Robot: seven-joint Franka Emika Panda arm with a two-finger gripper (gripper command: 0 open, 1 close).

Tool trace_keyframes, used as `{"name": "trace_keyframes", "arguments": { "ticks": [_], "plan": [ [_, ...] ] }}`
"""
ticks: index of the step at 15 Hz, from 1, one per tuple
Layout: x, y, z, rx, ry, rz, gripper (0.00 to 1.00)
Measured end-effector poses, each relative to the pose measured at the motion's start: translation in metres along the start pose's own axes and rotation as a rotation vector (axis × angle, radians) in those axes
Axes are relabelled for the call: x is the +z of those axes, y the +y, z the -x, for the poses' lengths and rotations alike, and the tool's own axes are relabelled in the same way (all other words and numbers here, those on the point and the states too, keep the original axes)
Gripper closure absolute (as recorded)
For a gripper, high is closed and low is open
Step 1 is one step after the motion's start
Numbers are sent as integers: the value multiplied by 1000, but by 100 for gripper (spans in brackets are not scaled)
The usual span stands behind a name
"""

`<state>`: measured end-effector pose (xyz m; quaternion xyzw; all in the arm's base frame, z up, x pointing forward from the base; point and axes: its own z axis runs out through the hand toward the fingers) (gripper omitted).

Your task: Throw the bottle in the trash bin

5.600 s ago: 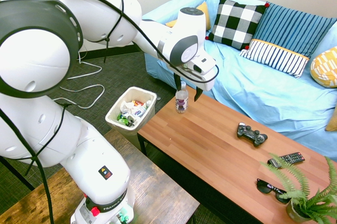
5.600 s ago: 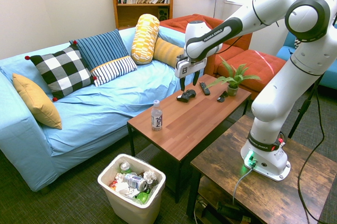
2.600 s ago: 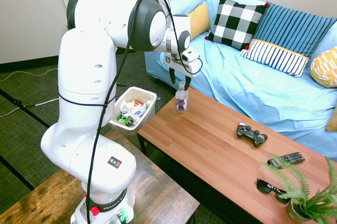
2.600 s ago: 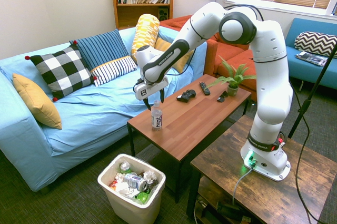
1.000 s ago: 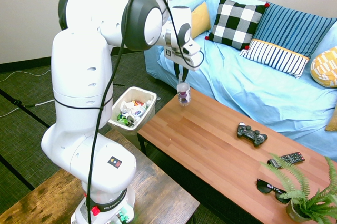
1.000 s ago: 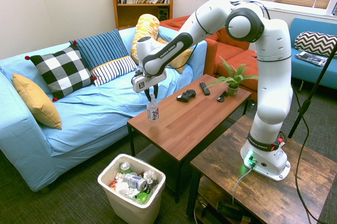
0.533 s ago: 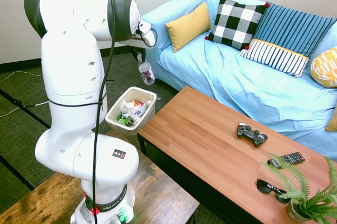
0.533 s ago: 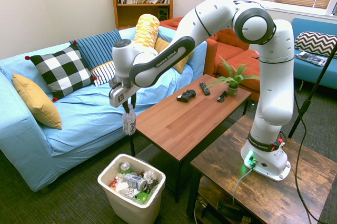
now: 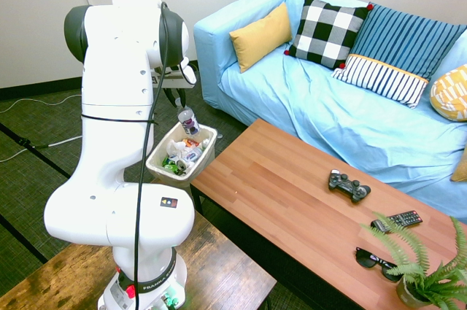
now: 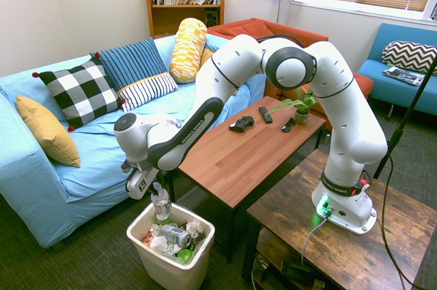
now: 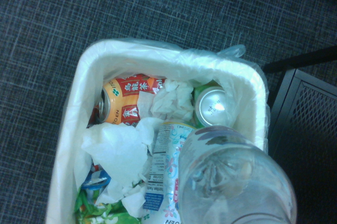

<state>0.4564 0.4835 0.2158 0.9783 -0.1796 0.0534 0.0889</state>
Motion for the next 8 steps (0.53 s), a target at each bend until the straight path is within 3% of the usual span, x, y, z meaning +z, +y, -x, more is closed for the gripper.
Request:
{"name": "trace_keyframes", "arguments": {
  "ticks": [8],
  "plan": [
    [16,-2,8,4,9,28,0]
  ]
}}
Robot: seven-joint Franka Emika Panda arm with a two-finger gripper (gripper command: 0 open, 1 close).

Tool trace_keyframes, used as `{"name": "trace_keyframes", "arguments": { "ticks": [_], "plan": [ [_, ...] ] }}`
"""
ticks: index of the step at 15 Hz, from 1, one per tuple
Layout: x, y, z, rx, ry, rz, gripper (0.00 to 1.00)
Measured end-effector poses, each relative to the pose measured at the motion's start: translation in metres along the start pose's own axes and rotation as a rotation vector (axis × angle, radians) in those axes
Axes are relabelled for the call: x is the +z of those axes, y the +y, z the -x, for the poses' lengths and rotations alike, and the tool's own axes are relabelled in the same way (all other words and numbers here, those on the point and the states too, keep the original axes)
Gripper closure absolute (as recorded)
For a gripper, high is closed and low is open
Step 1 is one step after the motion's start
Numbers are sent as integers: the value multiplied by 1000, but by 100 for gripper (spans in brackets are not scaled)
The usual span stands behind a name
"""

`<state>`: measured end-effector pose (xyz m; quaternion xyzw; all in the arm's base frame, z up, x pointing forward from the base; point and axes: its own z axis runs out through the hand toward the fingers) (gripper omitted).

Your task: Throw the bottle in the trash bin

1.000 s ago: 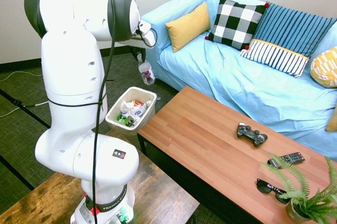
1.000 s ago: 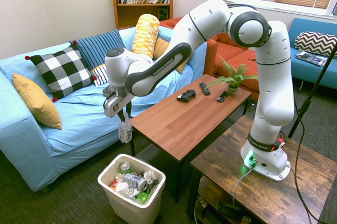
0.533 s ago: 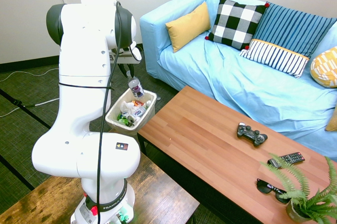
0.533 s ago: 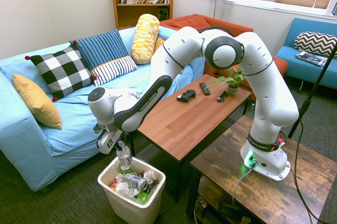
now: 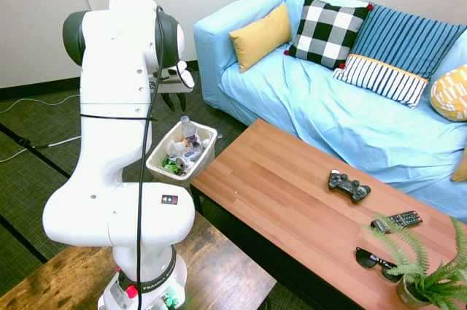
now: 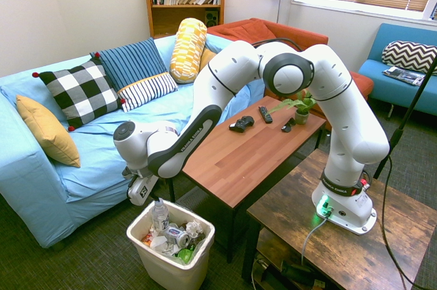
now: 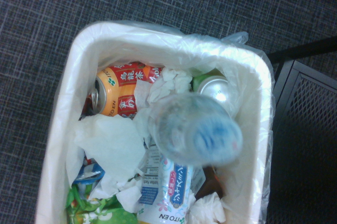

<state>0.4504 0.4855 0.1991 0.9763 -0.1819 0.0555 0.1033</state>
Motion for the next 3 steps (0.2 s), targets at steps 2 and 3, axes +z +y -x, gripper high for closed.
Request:
{"name": "trace_keyframes", "arguments": {
  "ticks": [2,3],
  "plan": [
    [4,1,5,2,-4,8,0],
    [7,2,8,2,-6,12,0]
  ]
}}
